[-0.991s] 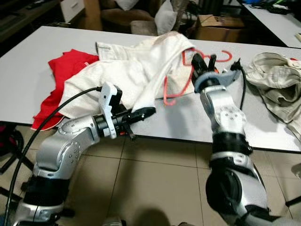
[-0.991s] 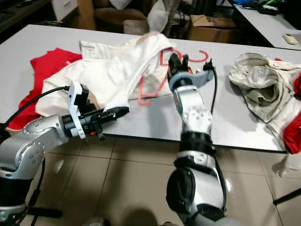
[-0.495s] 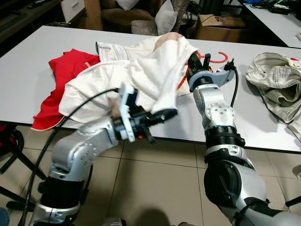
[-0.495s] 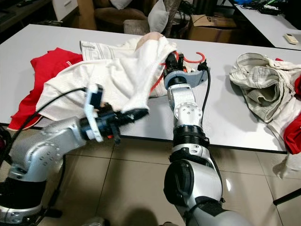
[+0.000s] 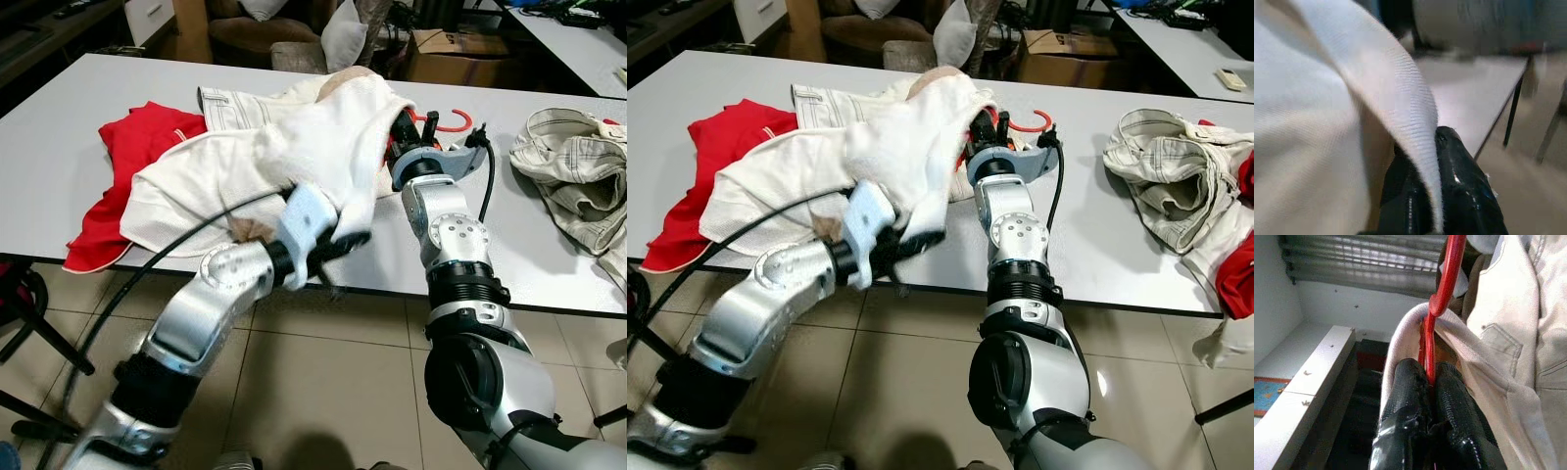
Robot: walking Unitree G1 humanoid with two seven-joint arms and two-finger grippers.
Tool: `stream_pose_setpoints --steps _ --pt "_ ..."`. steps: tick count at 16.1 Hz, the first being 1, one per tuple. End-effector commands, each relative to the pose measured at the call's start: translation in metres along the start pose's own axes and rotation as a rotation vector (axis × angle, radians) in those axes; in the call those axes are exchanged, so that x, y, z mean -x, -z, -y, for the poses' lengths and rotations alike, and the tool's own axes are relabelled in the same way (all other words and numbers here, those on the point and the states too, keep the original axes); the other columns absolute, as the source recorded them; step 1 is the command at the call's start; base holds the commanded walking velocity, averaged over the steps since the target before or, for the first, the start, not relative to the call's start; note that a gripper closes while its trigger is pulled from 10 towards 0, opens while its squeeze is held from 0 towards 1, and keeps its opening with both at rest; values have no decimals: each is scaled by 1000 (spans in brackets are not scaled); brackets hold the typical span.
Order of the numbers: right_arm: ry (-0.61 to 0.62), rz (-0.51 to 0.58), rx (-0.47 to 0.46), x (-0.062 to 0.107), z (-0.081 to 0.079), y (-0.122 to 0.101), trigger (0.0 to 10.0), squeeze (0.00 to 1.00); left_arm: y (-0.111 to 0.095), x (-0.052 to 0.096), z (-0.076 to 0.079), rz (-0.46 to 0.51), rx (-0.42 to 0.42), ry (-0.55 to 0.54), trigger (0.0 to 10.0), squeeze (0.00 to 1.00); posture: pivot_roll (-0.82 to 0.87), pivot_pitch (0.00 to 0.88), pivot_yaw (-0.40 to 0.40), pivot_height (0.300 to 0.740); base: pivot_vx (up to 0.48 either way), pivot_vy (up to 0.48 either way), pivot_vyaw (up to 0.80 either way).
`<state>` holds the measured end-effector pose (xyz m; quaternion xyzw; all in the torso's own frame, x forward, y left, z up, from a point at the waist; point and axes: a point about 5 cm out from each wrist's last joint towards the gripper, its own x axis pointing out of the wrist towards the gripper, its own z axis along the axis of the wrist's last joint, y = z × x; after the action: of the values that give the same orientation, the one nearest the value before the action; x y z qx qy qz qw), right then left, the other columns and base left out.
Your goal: Hang hanger
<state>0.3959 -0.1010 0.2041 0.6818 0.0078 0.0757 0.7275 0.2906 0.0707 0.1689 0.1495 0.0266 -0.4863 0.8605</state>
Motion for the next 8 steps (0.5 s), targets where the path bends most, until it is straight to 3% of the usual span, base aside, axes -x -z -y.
stream_pose_setpoints --steps 1,3,7,8 --pt "-10 -58 -72 4 2 29 10000 0 10 0 7 -45 -41 52 10000 1000 33 0 5 740 0 0 0" --pt "-15 -71 -84 6 3 27 10000 0 21 3 10 -98 -161 65 10000 1000 35 0 -3 740 0 0 0" --pt "-56 -105 -148 8 2 25 10000 0 40 7 16 -158 -275 89 10000 1000 39 0 -24 740 0 0 0" --pt "-120 -154 -196 13 0 24 10000 0 50 17 20 -170 -283 106 10000 1000 41 0 -37 740 0 0 0"
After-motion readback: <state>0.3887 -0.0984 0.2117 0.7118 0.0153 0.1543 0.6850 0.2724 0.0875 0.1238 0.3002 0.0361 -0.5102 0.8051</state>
